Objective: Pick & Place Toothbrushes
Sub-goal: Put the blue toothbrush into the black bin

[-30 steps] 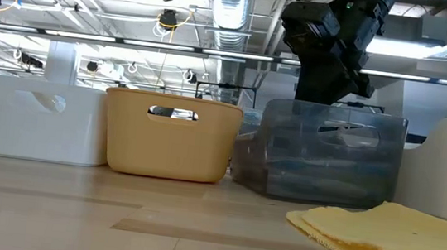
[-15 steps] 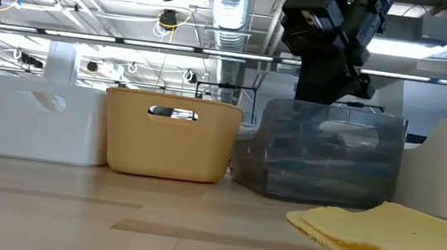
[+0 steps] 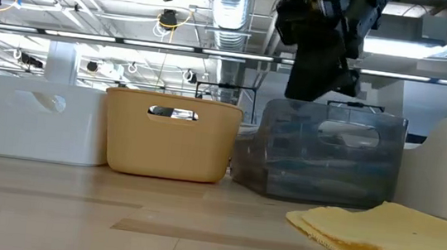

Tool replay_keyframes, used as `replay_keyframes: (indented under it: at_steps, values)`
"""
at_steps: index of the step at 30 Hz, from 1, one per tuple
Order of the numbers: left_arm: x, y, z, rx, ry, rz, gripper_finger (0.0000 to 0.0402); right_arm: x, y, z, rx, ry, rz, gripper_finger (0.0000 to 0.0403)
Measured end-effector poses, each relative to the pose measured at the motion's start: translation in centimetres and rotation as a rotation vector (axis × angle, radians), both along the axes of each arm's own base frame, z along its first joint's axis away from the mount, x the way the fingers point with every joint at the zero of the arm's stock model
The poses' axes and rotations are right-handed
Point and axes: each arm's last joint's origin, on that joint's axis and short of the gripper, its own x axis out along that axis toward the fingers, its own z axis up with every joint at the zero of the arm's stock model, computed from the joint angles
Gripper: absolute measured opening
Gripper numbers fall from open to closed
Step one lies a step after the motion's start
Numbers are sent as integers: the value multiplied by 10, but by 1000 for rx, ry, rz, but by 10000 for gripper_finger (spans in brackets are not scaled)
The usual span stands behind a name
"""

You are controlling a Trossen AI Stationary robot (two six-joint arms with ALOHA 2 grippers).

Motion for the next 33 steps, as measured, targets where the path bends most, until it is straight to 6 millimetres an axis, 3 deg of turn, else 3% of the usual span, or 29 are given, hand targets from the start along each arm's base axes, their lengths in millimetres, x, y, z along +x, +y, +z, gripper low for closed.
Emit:
replay_keyframes:
  at_steps: [4, 9, 17, 21, 33]
  values:
    - [0, 0, 0, 0, 0, 0, 236, 1, 7, 2, -52, -36, 107, 116]
    - [0, 0, 0, 0, 0, 0, 236, -5, 7, -2, -134, 21, 116, 168]
    - [0, 0, 0, 0, 0, 0, 236, 6, 9, -30, -178, 93, 149, 251]
    - [0, 0, 0, 0, 0, 0, 236, 12, 10, -46, -171, 184, 164, 253]
    - [0, -1, 0, 0, 0, -3, 236, 17, 9, -22, -198, 187, 146, 187]
